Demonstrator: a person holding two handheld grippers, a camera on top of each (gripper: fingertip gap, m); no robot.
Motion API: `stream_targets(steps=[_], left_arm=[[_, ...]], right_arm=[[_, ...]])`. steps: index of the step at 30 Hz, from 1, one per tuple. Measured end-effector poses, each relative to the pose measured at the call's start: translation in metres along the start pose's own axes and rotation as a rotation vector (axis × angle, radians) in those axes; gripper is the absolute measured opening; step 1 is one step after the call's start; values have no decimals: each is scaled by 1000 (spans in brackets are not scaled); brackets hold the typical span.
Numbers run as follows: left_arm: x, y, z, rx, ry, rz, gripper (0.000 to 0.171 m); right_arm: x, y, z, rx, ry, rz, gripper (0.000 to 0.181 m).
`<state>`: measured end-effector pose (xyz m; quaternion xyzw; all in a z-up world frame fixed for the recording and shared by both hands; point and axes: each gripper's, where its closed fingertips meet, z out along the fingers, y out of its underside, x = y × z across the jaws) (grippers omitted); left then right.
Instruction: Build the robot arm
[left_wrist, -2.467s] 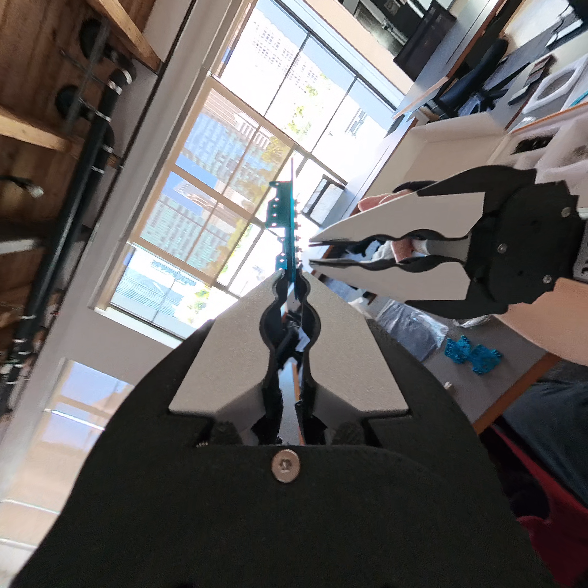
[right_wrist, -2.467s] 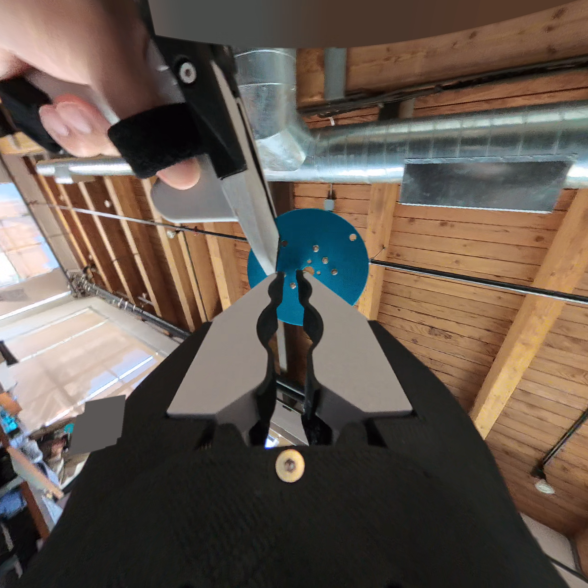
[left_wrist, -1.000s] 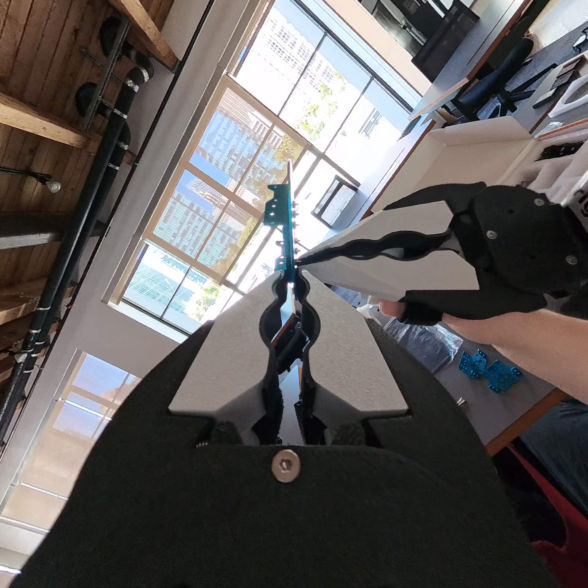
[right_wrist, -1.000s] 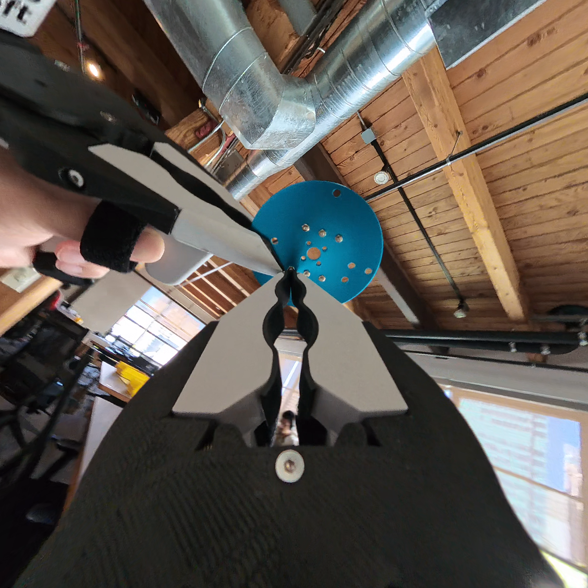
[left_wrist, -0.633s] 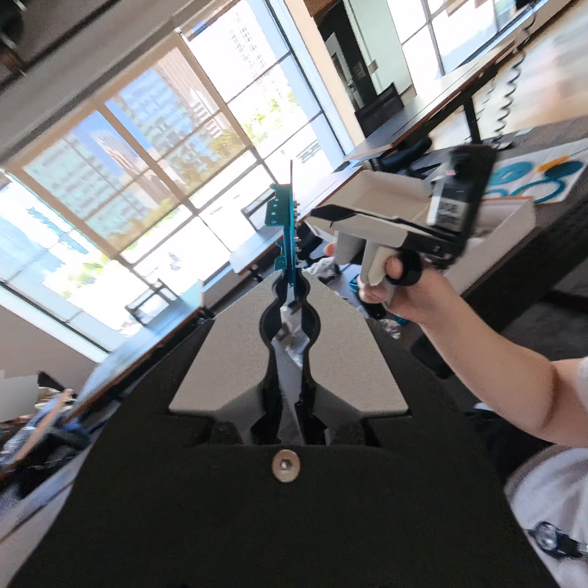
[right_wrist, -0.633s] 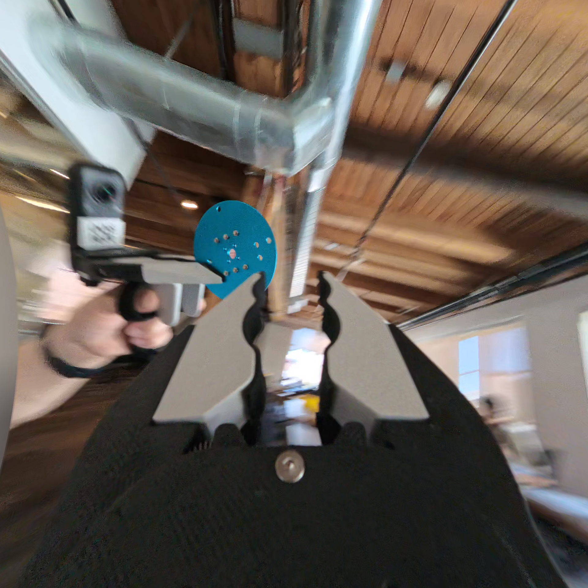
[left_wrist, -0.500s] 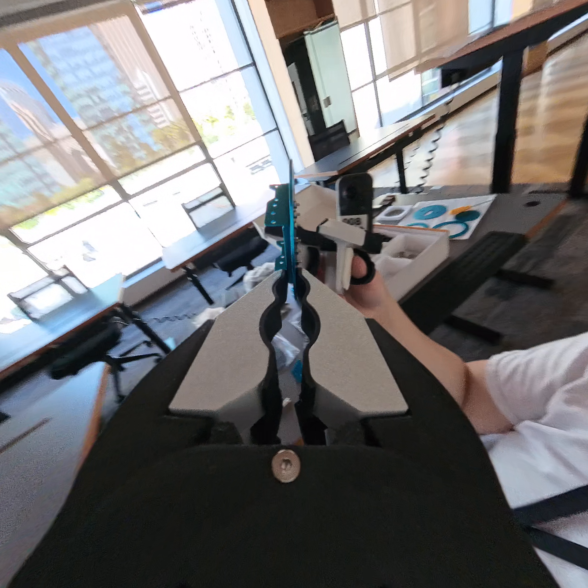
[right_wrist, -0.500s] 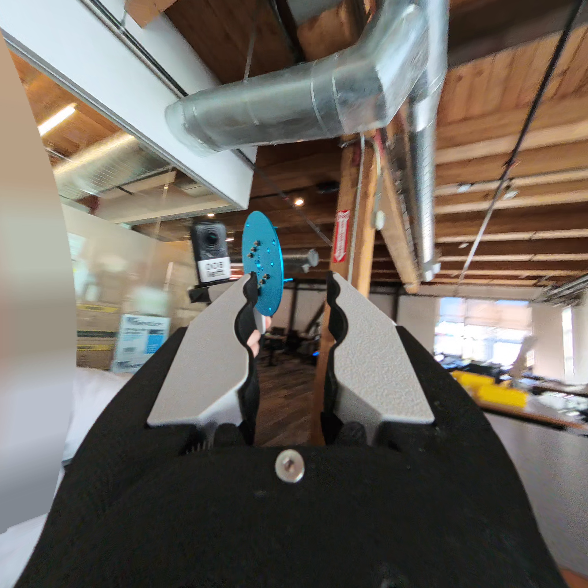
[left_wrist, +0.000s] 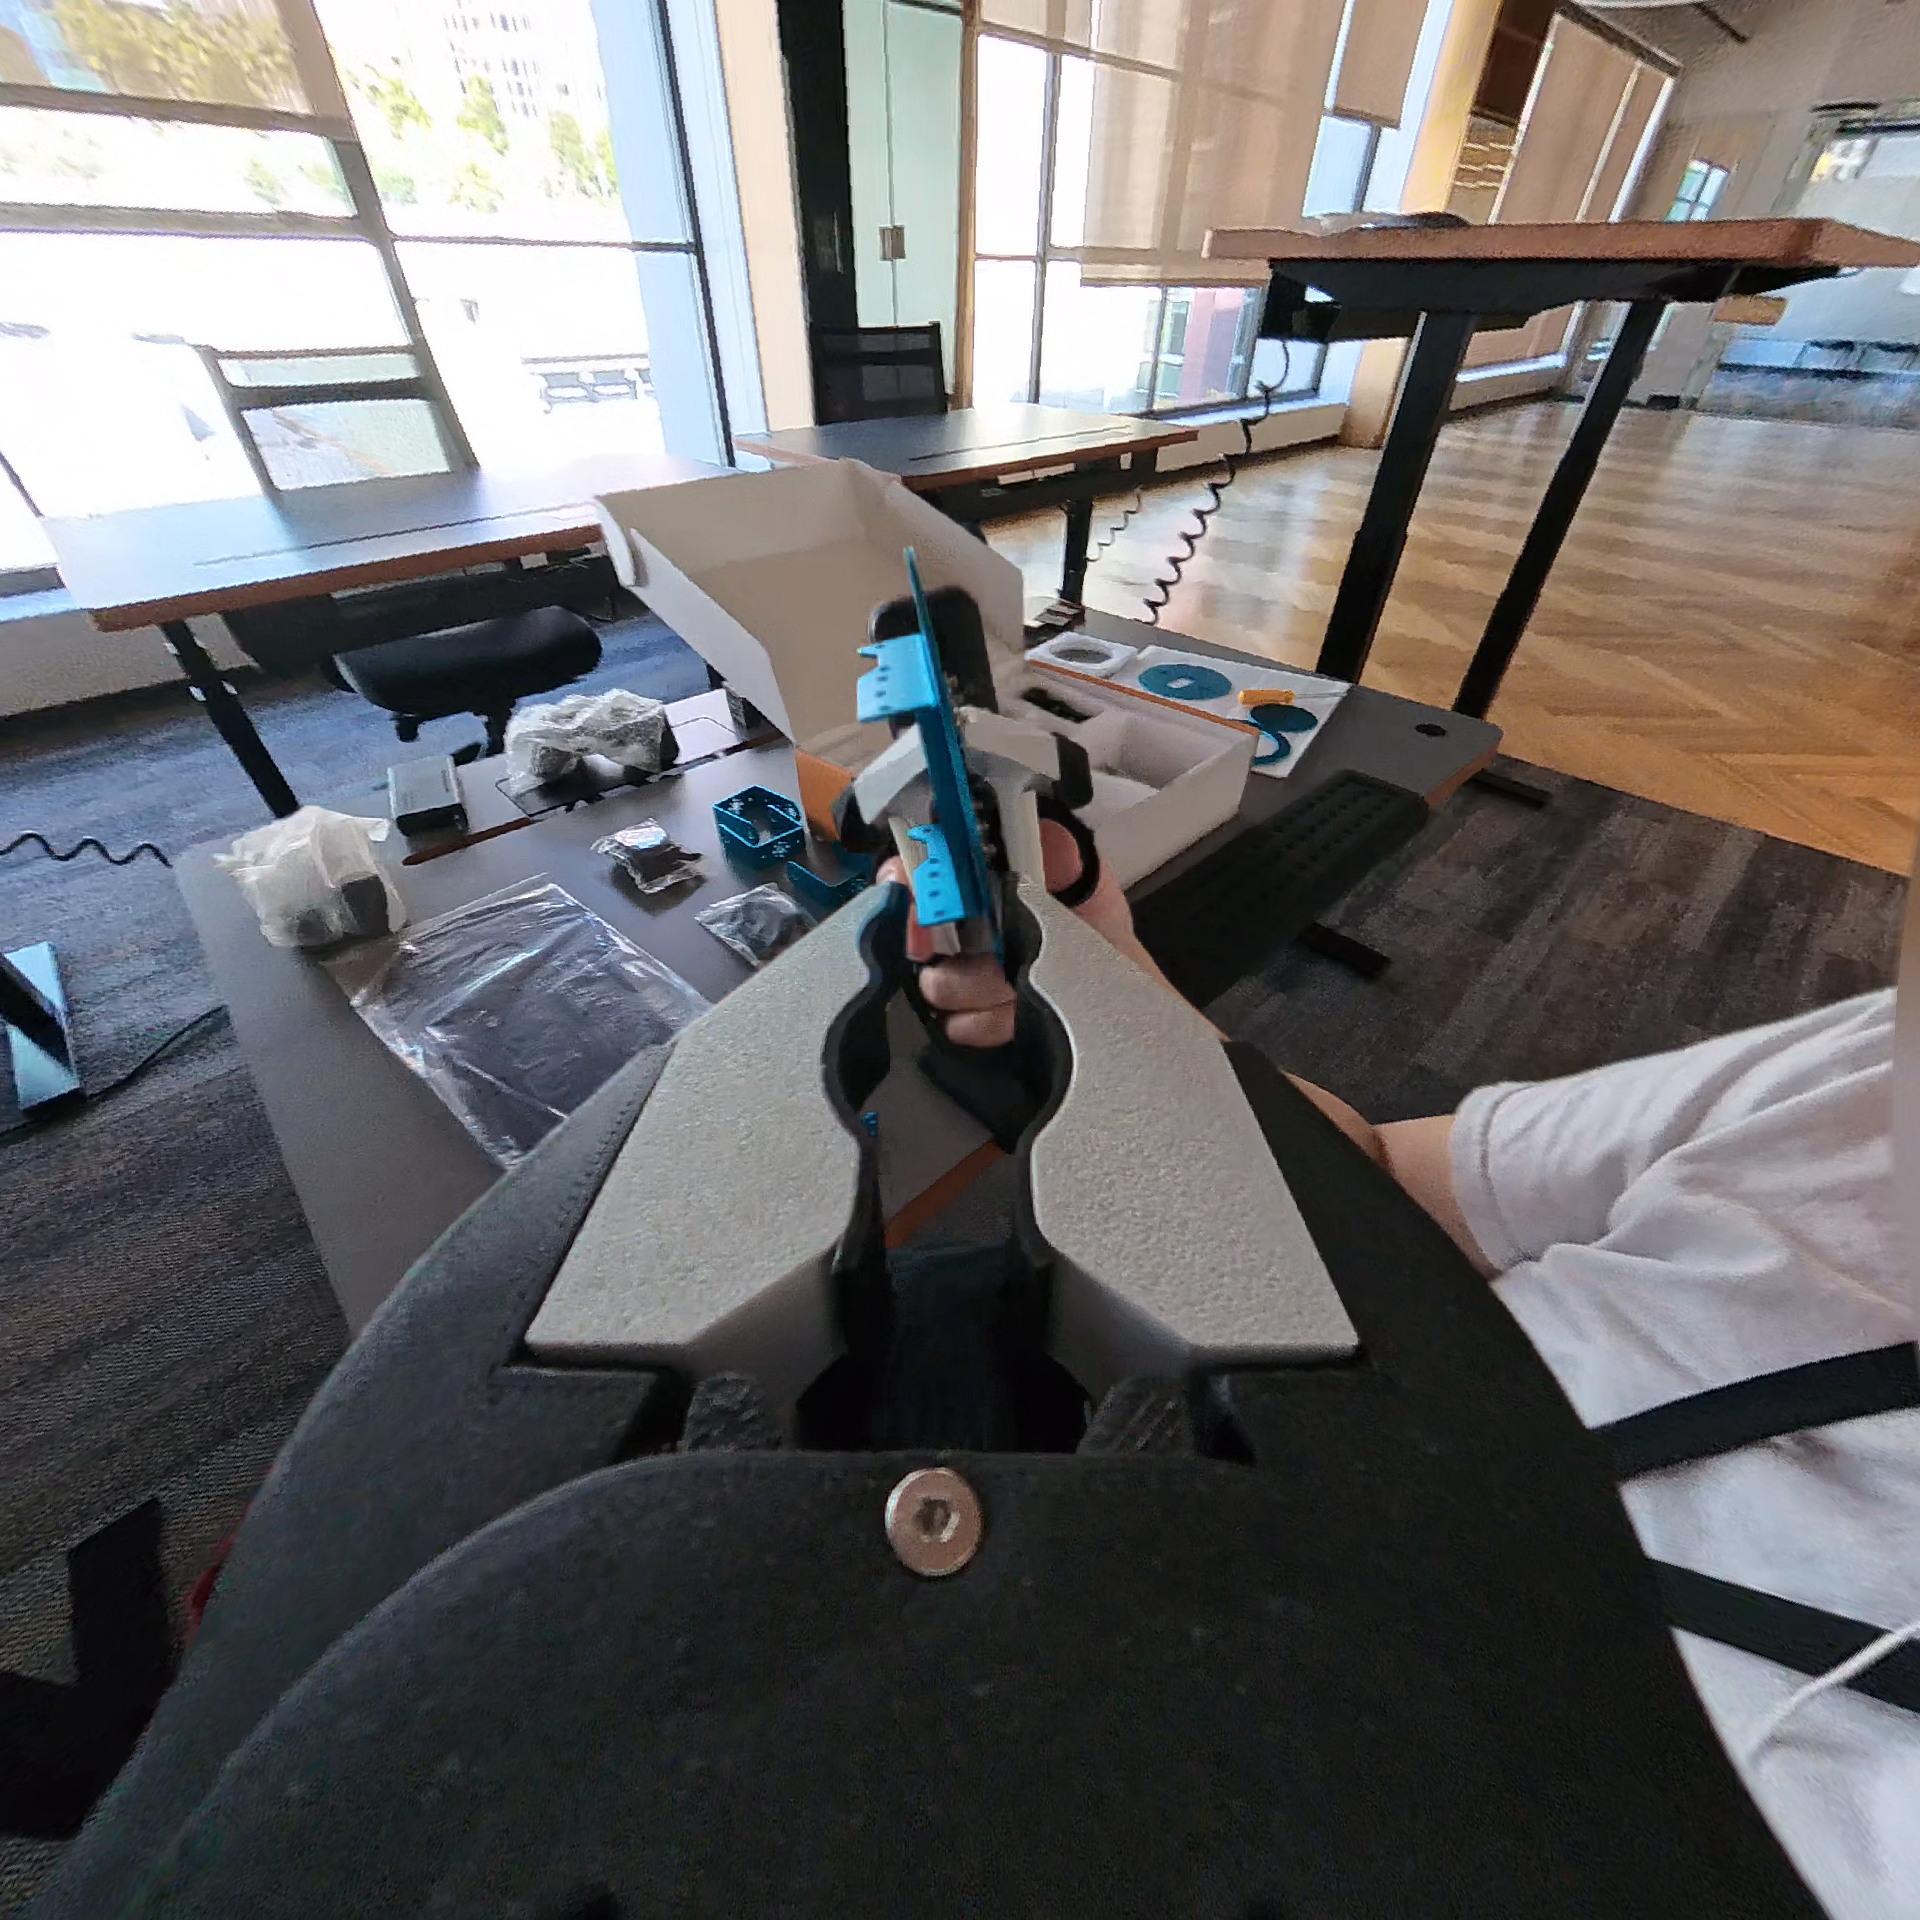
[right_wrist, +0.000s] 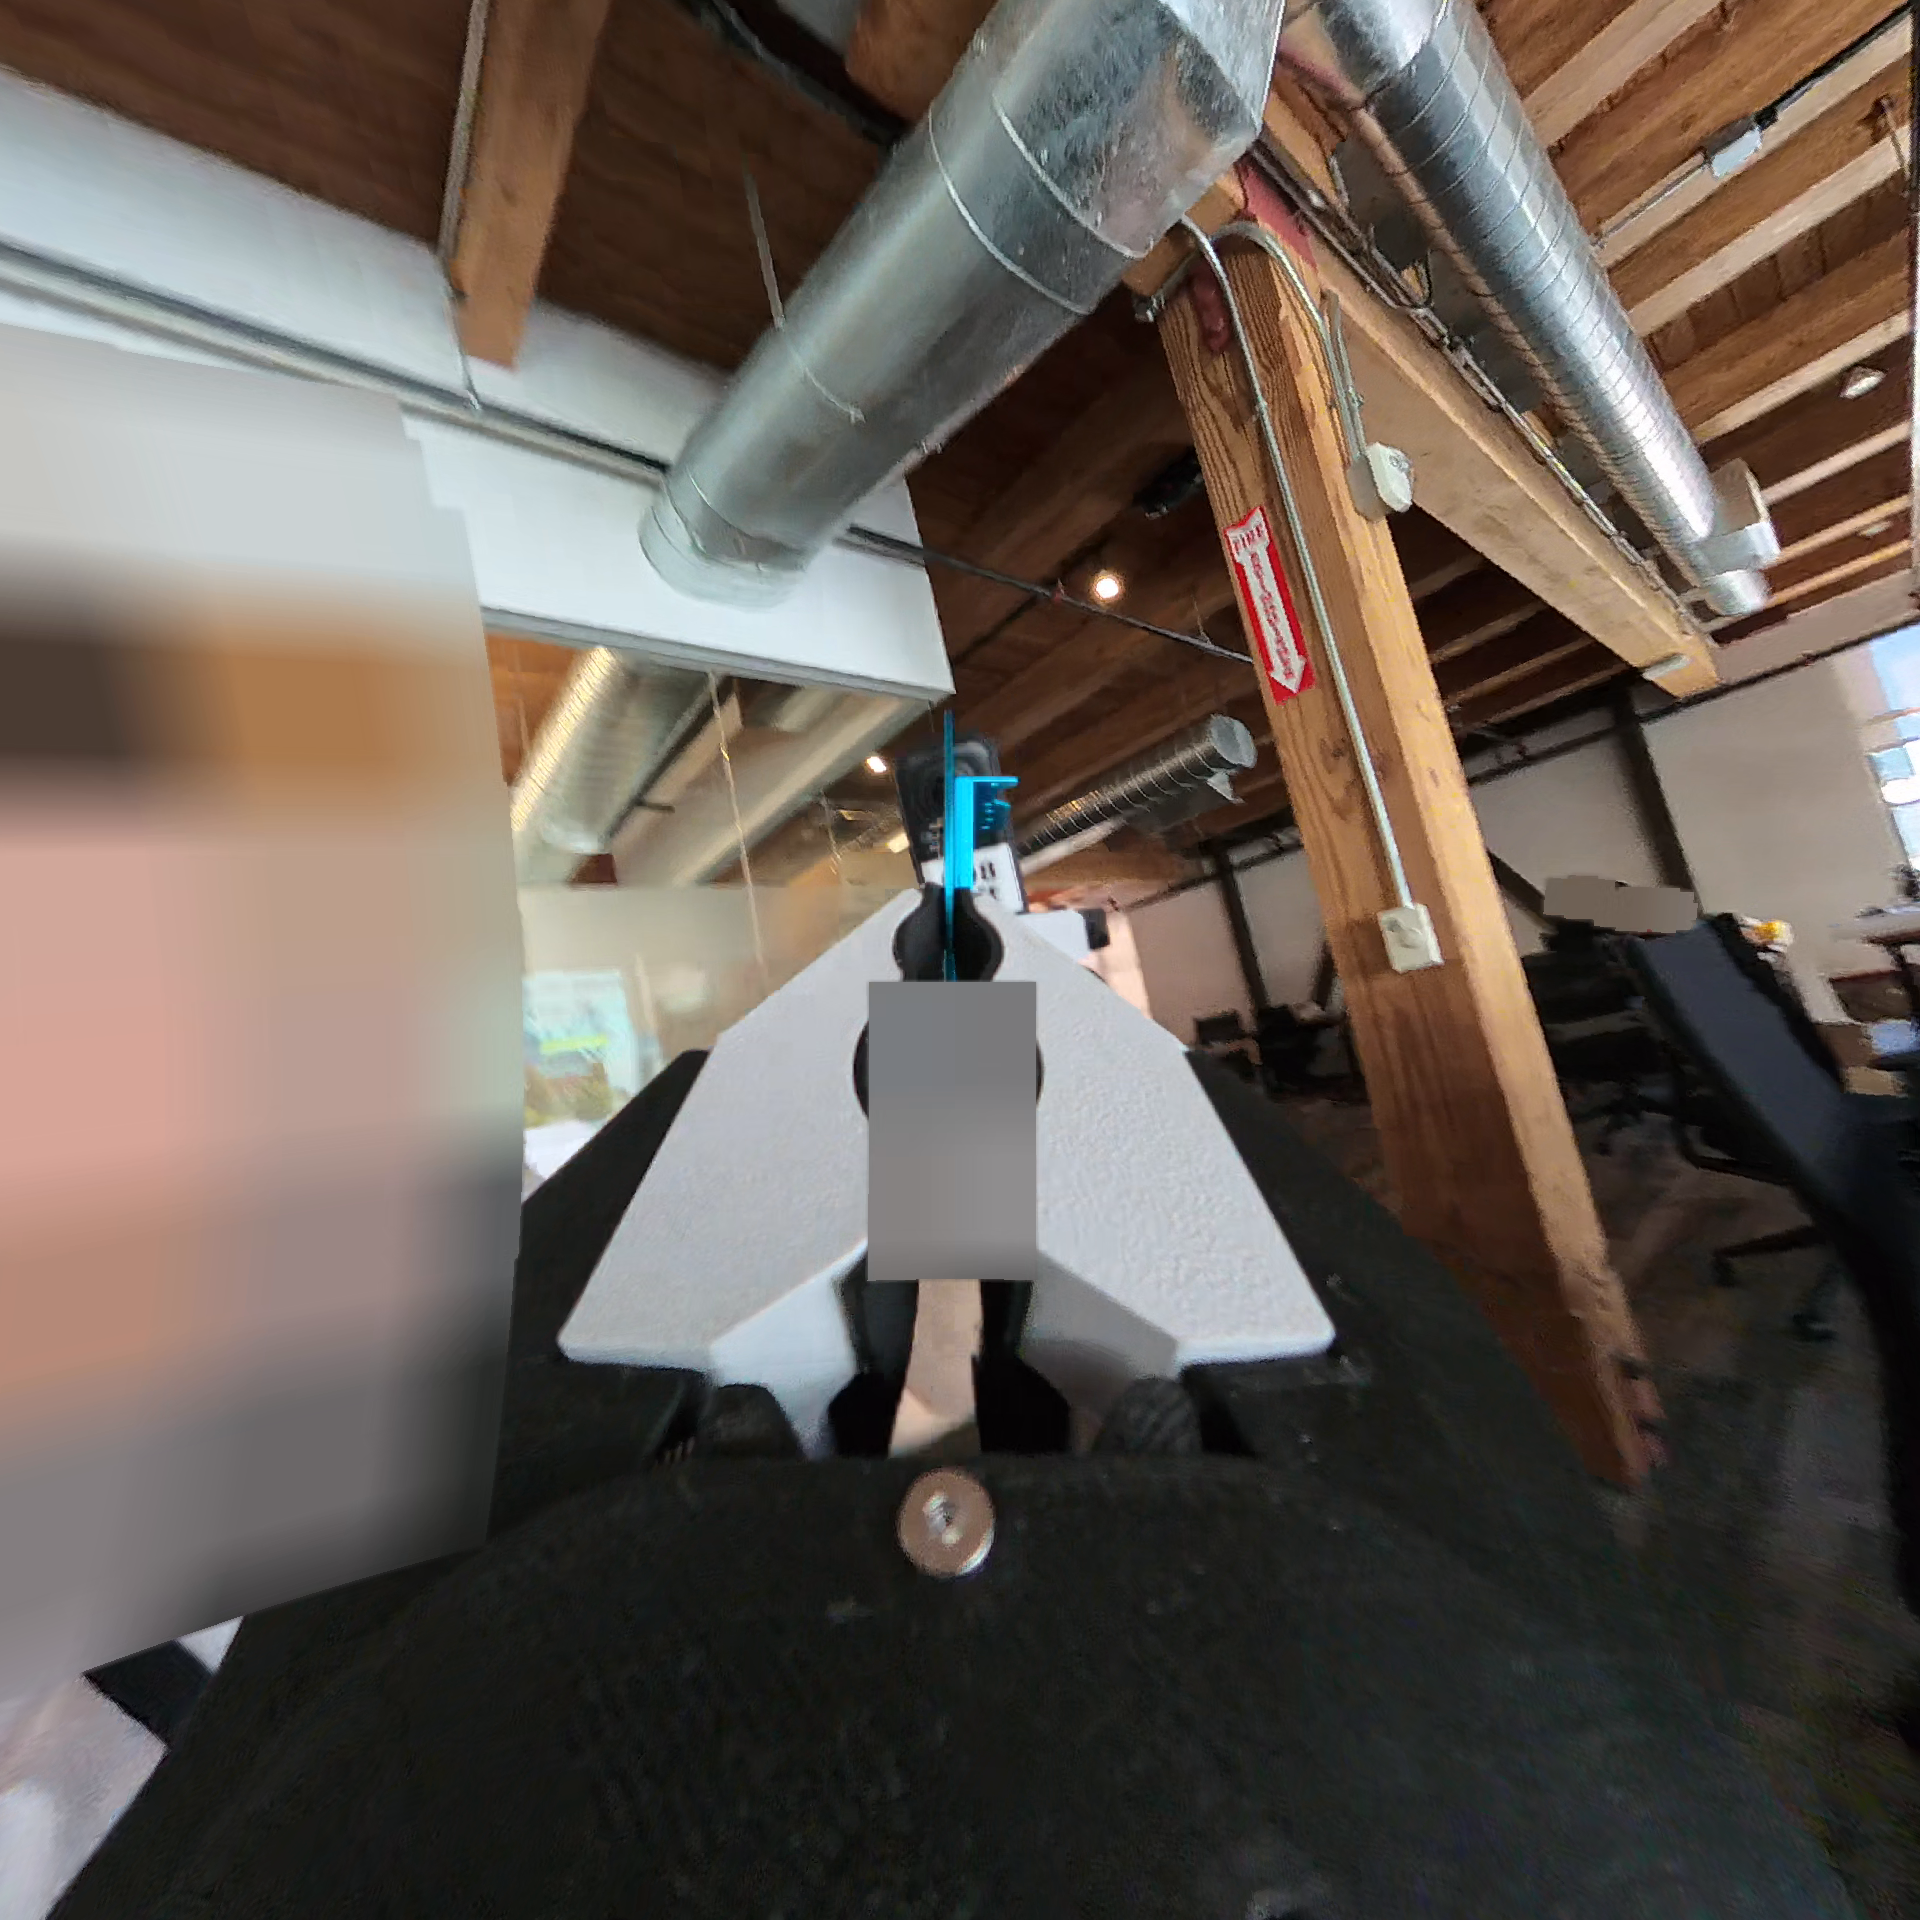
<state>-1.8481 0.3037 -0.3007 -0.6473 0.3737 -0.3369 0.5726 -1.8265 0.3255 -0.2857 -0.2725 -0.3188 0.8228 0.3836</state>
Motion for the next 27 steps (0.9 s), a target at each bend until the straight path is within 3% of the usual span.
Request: stream_targets(steps=[2,6,13,16,19,21,23,24,27], left_arm=[[-6,0,-9,57,-43,18,22],[-16,1,-23,125,-71,-23,22],[-35,30,-28,55,-127,-36,20],[-35,37,-28,33,-122,5,4],[-48,42,-33,-15,-205,90,3],[-60,45,-39,-53,-275,128,2],[-68,45,-50,-84,-322,157,3],[-72,45,-57,-102,-344,168,3],[-82,47,-83,-150,-408,184,3]], right_arm=[[7,4,-4,53,-31,76,0],[22,24,-2,27,-56,93,0],[42,45,4,25,-130,-13,0],[49,51,5,68,-198,-27,0],[61,56,6,78,-220,-56,0],[78,60,9,26,-145,-59,2],[92,45,6,-20,3,-121,26],[98,36,-1,-81,105,-196,28],[134,38,-57,-577,542,-551,19]])
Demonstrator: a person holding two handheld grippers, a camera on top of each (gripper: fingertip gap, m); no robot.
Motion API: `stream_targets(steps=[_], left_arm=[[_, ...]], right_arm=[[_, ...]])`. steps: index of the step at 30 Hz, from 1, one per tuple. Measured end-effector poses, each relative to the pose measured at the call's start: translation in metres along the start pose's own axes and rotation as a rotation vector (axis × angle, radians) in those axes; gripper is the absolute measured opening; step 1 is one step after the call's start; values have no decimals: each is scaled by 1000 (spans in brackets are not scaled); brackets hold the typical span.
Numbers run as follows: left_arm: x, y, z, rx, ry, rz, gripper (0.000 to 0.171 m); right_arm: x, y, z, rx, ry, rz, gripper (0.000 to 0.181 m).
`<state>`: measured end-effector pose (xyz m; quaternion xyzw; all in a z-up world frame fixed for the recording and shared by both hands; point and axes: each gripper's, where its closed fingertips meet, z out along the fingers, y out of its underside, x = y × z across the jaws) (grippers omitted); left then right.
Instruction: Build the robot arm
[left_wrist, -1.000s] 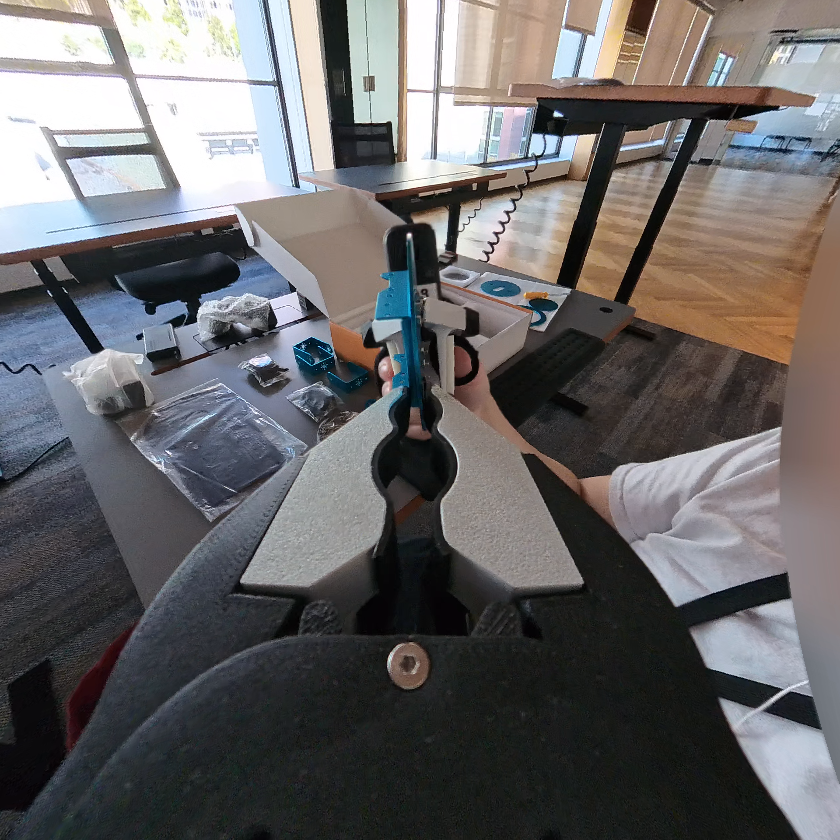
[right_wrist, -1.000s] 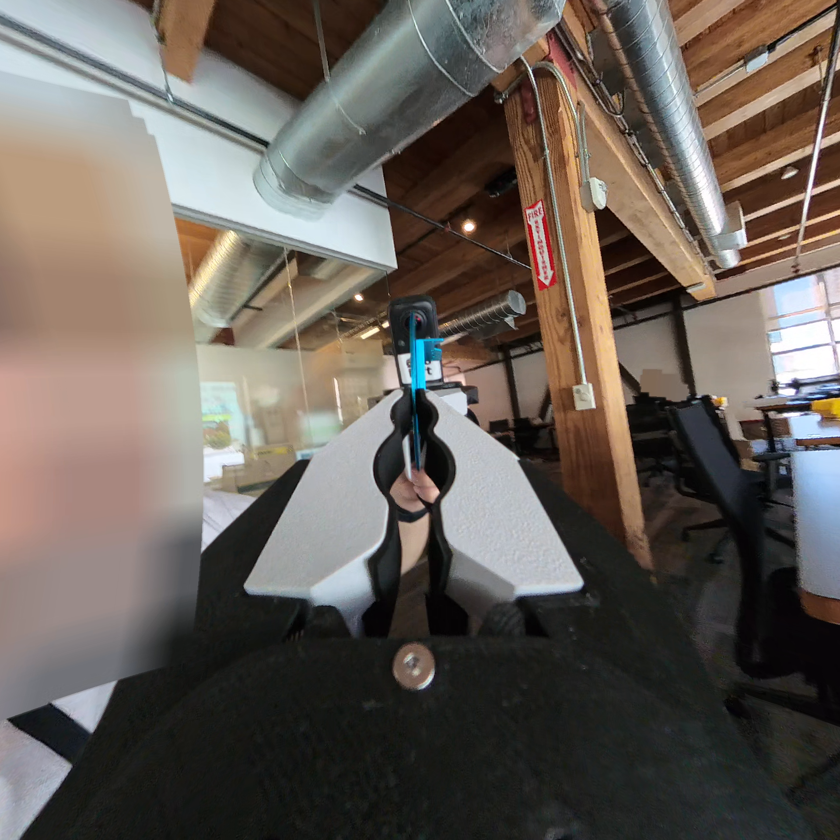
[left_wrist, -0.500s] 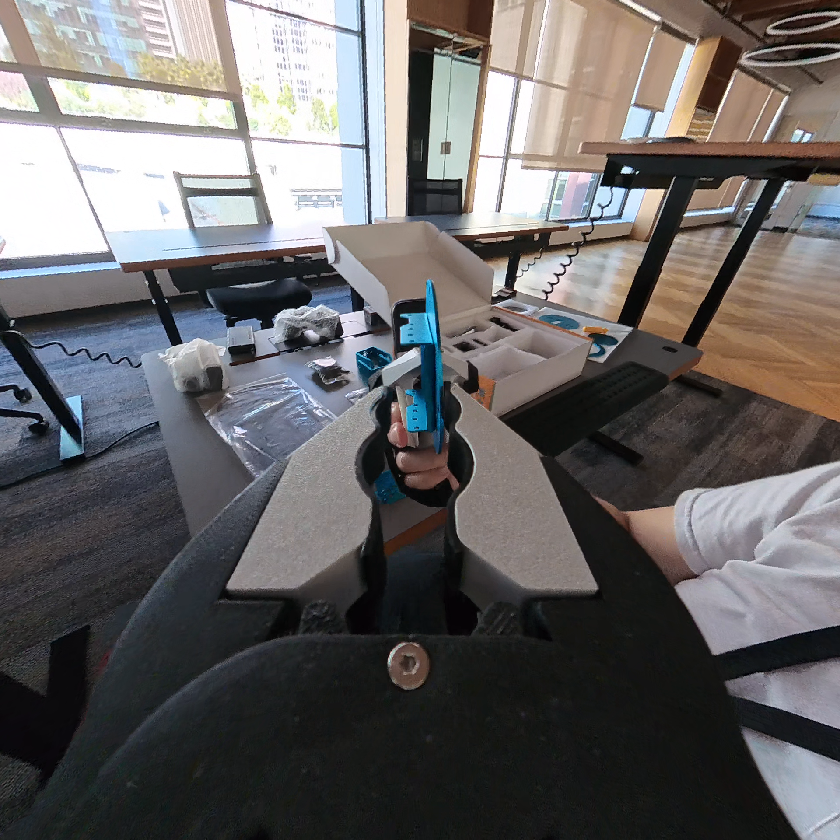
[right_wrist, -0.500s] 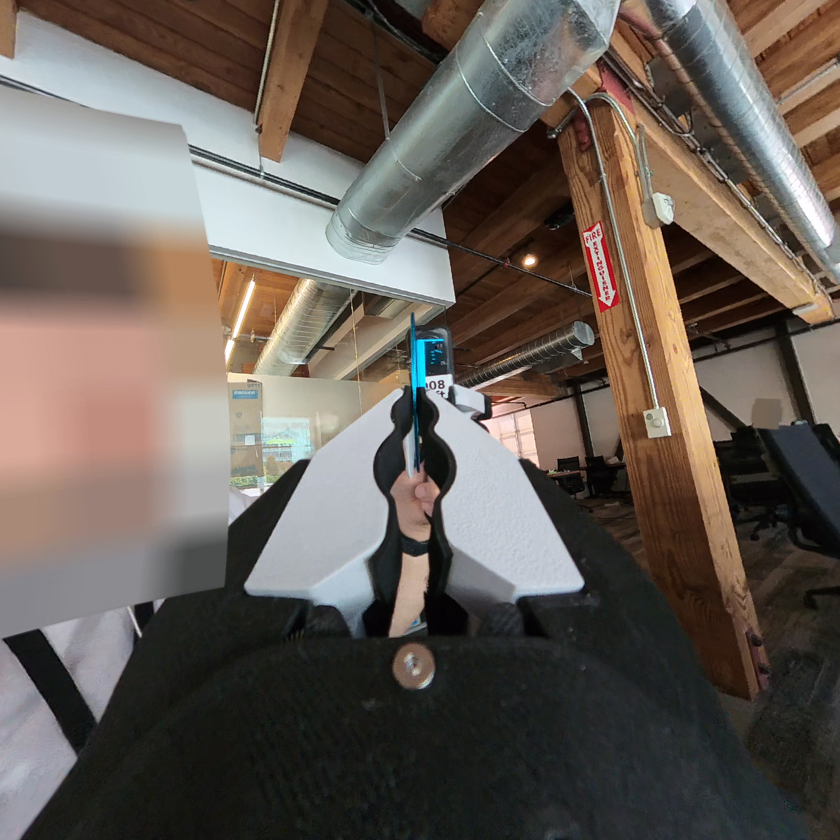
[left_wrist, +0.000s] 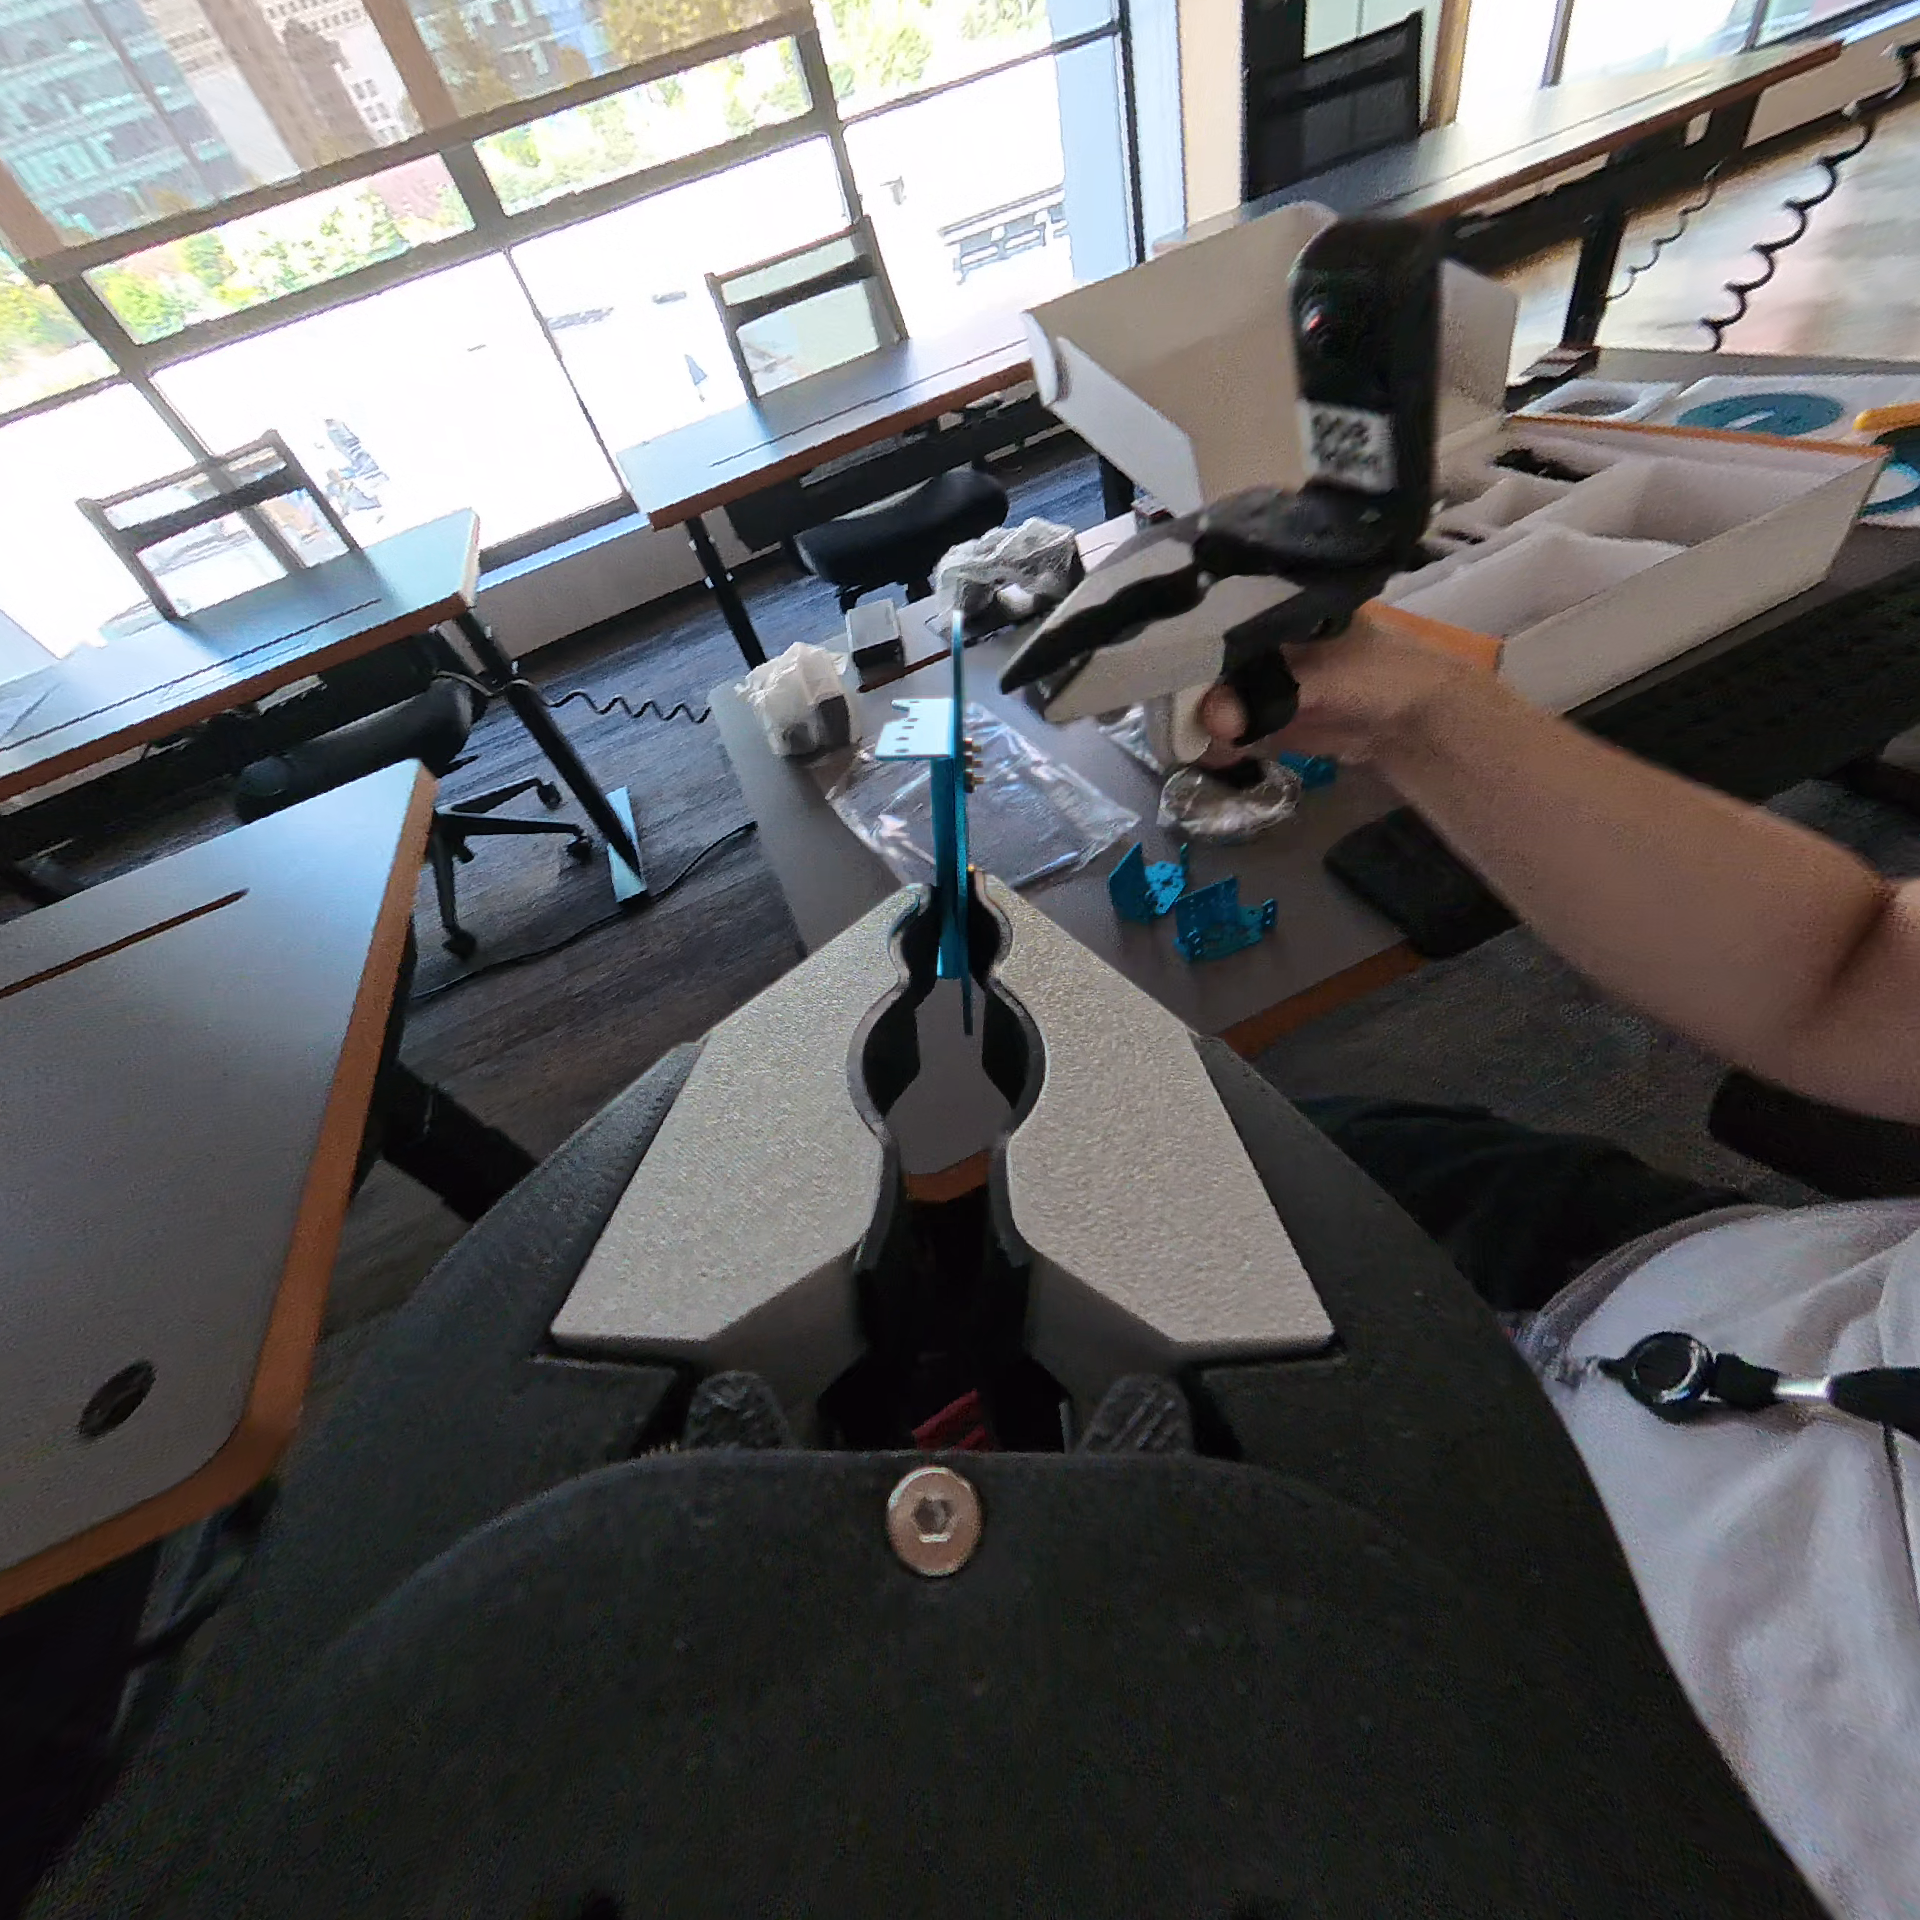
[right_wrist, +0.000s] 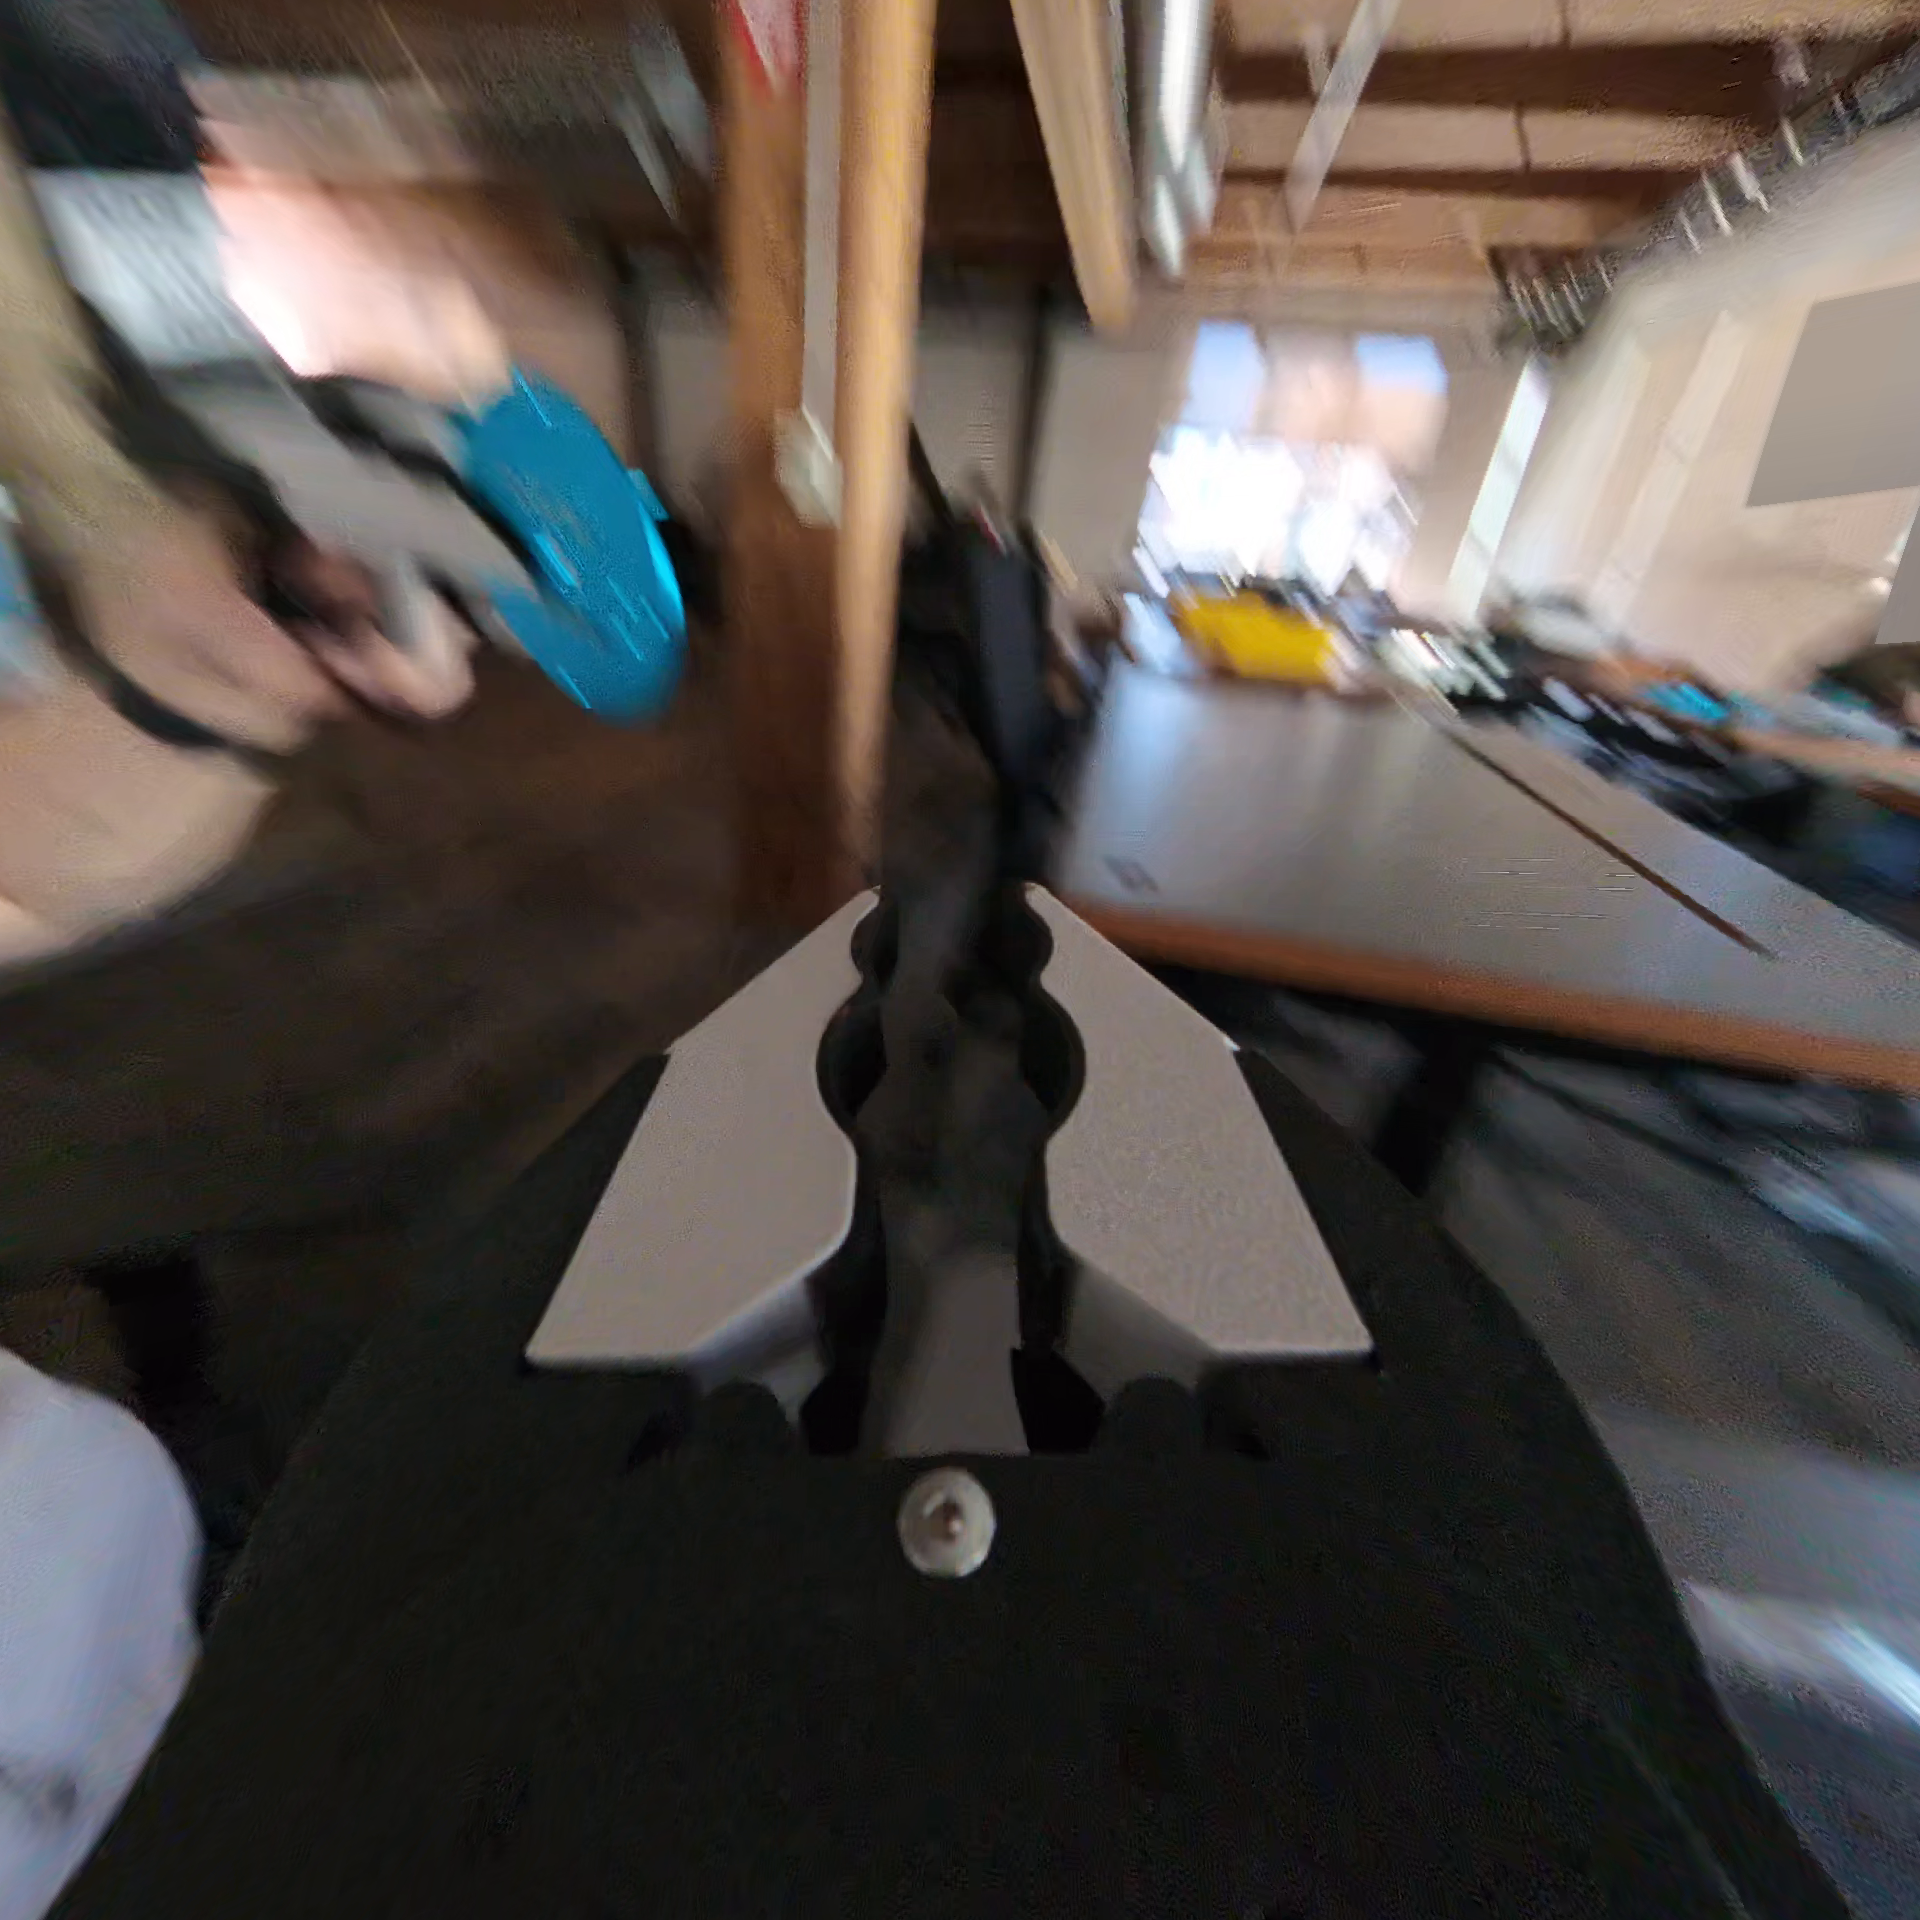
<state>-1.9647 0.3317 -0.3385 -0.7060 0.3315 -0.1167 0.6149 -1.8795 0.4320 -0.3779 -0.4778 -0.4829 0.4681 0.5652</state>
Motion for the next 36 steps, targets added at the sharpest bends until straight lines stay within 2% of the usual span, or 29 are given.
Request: stream_targets(steps=[2,4,7,8,11,13,17,20,24,26,29,31,32,36], left_arm=[[-10,10,-10,-27,-23,-13,3],[-15,18,-16,-35,-30,-51,3],[-13,30,-15,-50,0,-102,3],[-12,34,-15,-58,2,-109,3],[-5,45,-12,-82,31,-112,3],[-1,50,-9,-90,45,-110,3],[3,61,-5,-112,90,-138,3],[4,72,-7,-135,96,-140,3],[2,77,-11,-125,101,-165,3],[1,80,-11,-121,105,-175,3],[1,82,-11,-118,119,-191,3],[3,85,-8,-126,136,-187,3],[4,86,-7,-127,141,-184,3],[6,91,1,-135,160,-182,3]], right_arm=[[24,57,-15,-401,153,-113,22],[36,113,-24,-713,182,-144,23],[53,178,-45,-1133,65,-210,8],[59,188,-49,-1198,32,-173,6],[63,201,-32,-1132,-72,147,3],[58,214,-38,-1201,-186,318,14],[58,231,-44,-1242,-442,119,25],[52,237,-47,-1260,-545,131,34],[63,249,-47,-1288,-479,255,27],[61,247,-47,-1264,-457,282,28],[60,249,-51,-1240,-389,184,27],[58,249,-51,-1214,-334,173,28],[60,251,-51,-1199,-299,154,20],[56,250,-47,-1128,-264,128,18]])
